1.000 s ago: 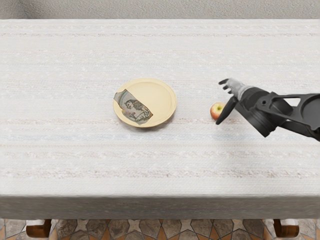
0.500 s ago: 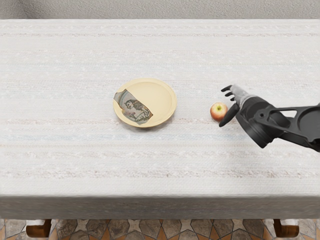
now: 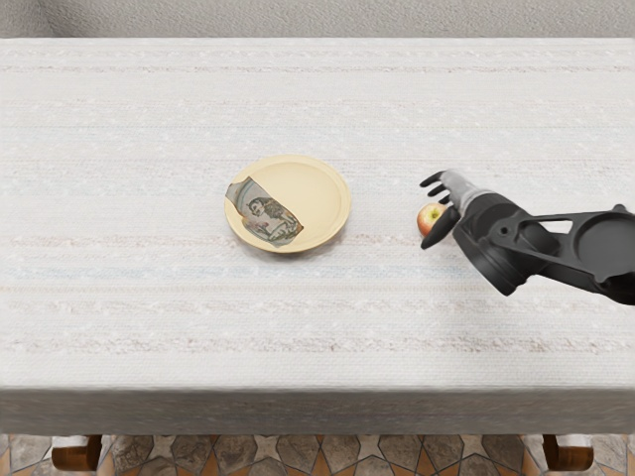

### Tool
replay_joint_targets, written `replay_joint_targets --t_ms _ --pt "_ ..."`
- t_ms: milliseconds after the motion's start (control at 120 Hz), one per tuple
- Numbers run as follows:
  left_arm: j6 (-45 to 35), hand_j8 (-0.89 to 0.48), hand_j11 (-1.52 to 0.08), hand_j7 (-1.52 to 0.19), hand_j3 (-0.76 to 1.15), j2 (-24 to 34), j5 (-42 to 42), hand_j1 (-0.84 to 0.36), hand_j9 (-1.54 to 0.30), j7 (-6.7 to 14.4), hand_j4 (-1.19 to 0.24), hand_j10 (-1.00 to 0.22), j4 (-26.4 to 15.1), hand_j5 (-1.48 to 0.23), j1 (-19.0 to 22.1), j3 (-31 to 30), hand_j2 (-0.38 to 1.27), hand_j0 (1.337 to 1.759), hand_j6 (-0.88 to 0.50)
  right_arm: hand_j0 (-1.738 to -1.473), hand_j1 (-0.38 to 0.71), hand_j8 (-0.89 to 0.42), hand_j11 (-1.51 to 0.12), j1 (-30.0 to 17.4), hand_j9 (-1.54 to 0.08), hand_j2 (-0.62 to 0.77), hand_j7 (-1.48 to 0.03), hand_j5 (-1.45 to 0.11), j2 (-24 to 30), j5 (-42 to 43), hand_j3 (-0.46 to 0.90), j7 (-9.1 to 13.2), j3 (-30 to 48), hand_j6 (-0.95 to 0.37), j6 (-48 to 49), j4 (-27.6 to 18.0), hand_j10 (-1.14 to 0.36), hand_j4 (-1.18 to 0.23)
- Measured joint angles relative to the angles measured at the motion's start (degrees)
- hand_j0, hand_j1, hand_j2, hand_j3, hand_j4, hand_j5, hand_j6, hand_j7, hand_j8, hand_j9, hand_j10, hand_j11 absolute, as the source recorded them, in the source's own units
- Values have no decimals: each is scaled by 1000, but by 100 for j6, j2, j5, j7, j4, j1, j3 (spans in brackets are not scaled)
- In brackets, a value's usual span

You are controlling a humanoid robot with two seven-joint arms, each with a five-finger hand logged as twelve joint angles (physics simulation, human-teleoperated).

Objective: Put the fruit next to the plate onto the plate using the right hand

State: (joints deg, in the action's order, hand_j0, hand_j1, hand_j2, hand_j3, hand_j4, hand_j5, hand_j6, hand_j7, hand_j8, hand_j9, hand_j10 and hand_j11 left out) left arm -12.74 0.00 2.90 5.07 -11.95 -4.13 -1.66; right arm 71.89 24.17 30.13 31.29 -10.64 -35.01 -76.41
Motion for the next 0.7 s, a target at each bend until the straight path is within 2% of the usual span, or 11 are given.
replay_joint_targets --t_ms 292,700 --pt "0 -7 -9 -9 0 0 0 341 -9 -1 -7 -7 0 -9 0 0 2 1658 -7 -1658 127 -399 -517 15 -517 -78 -517 -517 -90 -9 0 -30 -2 -399 0 99 -398 -398" --pt "0 -7 -9 -9 0 0 0 341 -9 -1 -7 -7 0 -9 0 0 2 1658 -7 -1658 170 -425 -555 -11 -554 -89 -553 -554 -250 -17 0 -45 -52 -426 1 311 -417 -425"
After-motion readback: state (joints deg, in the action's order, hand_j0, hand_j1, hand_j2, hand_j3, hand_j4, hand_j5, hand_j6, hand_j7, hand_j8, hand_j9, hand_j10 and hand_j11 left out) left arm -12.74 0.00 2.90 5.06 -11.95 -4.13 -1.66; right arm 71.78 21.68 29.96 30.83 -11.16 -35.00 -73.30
